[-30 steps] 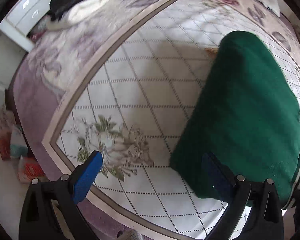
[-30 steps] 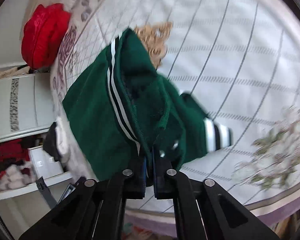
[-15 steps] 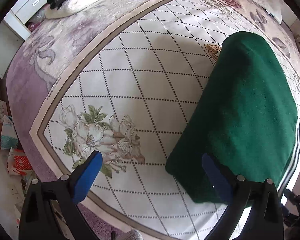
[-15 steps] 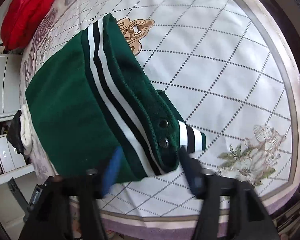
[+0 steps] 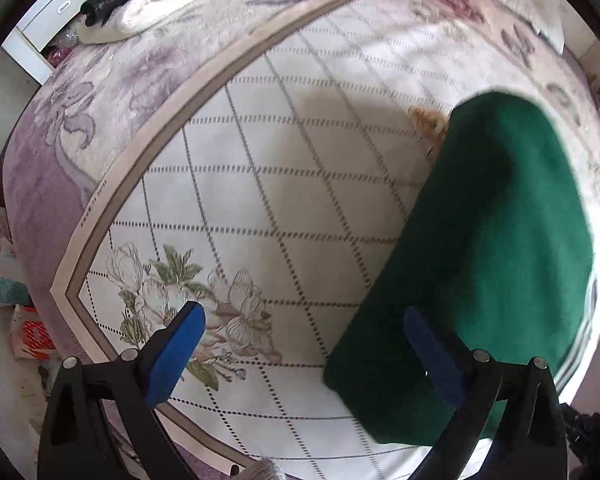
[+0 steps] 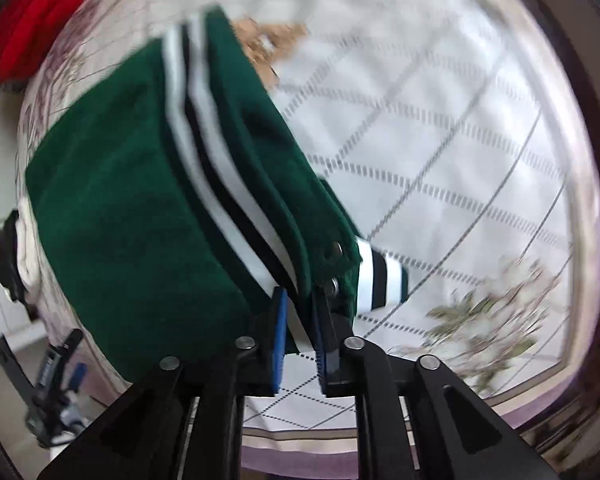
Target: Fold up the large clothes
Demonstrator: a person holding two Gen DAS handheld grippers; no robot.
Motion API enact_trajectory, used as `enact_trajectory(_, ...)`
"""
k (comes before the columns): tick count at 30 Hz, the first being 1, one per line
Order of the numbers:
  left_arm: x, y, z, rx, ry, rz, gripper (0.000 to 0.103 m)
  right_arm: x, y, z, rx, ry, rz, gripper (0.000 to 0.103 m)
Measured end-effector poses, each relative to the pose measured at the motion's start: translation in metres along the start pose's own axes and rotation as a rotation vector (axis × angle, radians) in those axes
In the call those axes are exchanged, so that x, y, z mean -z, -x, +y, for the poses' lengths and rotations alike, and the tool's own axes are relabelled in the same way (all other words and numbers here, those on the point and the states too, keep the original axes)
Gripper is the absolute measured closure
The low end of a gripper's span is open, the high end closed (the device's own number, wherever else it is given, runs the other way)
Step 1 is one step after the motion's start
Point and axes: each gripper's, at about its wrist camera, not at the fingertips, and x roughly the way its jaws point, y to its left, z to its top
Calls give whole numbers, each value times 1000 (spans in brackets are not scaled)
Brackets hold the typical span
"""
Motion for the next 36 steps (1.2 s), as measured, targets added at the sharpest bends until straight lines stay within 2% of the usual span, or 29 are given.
enact_trajectory(2, -11, 11, -7, 20, -7, -28, 0, -17, 15, 25, -56, 56, -31, 55)
enact_trajectory(4, -25, 20, -17, -1, -23, -80, 0, -37, 21, 70, -105, 153, -40, 41)
enact_trajectory(7, -49, 19, -25, -68, -40, -133, 0, -71, 21, 163, -118, 386, -43, 41)
enact_trajectory(11, -72, 2, -15, -91, -4, -115, 0, -103, -10, 298, -49, 704, -7, 41)
enact_trajectory(13, -78, -10, -8, -90, 18, -91, 0, -110, -39, 362, 2, 860, 72, 41)
enact_trajectory(15, -82, -16, -3, -82, 37, -75, 0, -113, -73, 399, 97, 979, 160, 41)
enact_trajectory(16, -83, -20, 0, -81, 45, -66, 0, -114, -85, 408, 104, 1003, 192, 47)
enact_trajectory(17, -84, -23, 1, -76, 51, -59, 0, -123, -91, 412, 59, 958, 212, 79)
enact_trajectory(18, -85, -27, 5, -59, 64, -50, 0, -139, -98, 408, -3, 842, 259, 81)
enact_trajectory(19, -85, -30, 7, -42, 77, -41, 0, -155, -104, 395, -55, 702, 296, 90)
enact_trajectory(21, -85, -33, 11, -23, 95, -23, 0, -186, -119, 355, -157, 368, 394, 93)
enact_trajectory(22, -84, -35, 14, -6, 112, -14, 0, -189, -123, 344, -165, 312, 406, 93)
enact_trajectory(24, -85, -36, 21, 15, 140, 1, 0, -182, -113, 357, -133, 402, 391, 92)
enact_trajectory(25, -84, -35, 24, 21, 150, 2, 0, -176, -103, 364, -104, 482, 373, 87)
enact_trajectory(27, -85, -32, 30, 40, 174, 3, 0, -165, -86, 397, -14, 698, 287, 69)
enact_trajectory(28, -85, -32, 32, 47, 182, 6, 0, -160, -84, 407, 19, 769, 247, 37)
enact_trajectory(29, -85, -31, 35, 51, 188, 6, 0, -160, -87, 414, 52, 816, 233, 11)
enact_trajectory(30, -86, -30, 36, 51, 189, 4, 0, -155, -97, 422, 69, 858, 262, 10)
enact_trajectory(31, -85, -29, 38, 46, 187, 3, 0, -153, -115, 424, 92, 883, 344, 13)
enact_trajectory(32, -85, -29, 39, 42, 184, 7, 0, -147, -132, 423, 100, 887, 422, 55)
enact_trajectory(33, -83, -30, 39, 32, 178, 20, 0, -140, -149, 420, 145, 892, 471, 79)
enact_trajectory(35, -76, -34, 42, 36, 166, 52, 0, -138, -157, 428, 171, 906, 432, 86)
enact_trajectory(36, -70, -36, 43, 43, 165, 70, 0, -145, -153, 427, 162, 869, 394, 89)
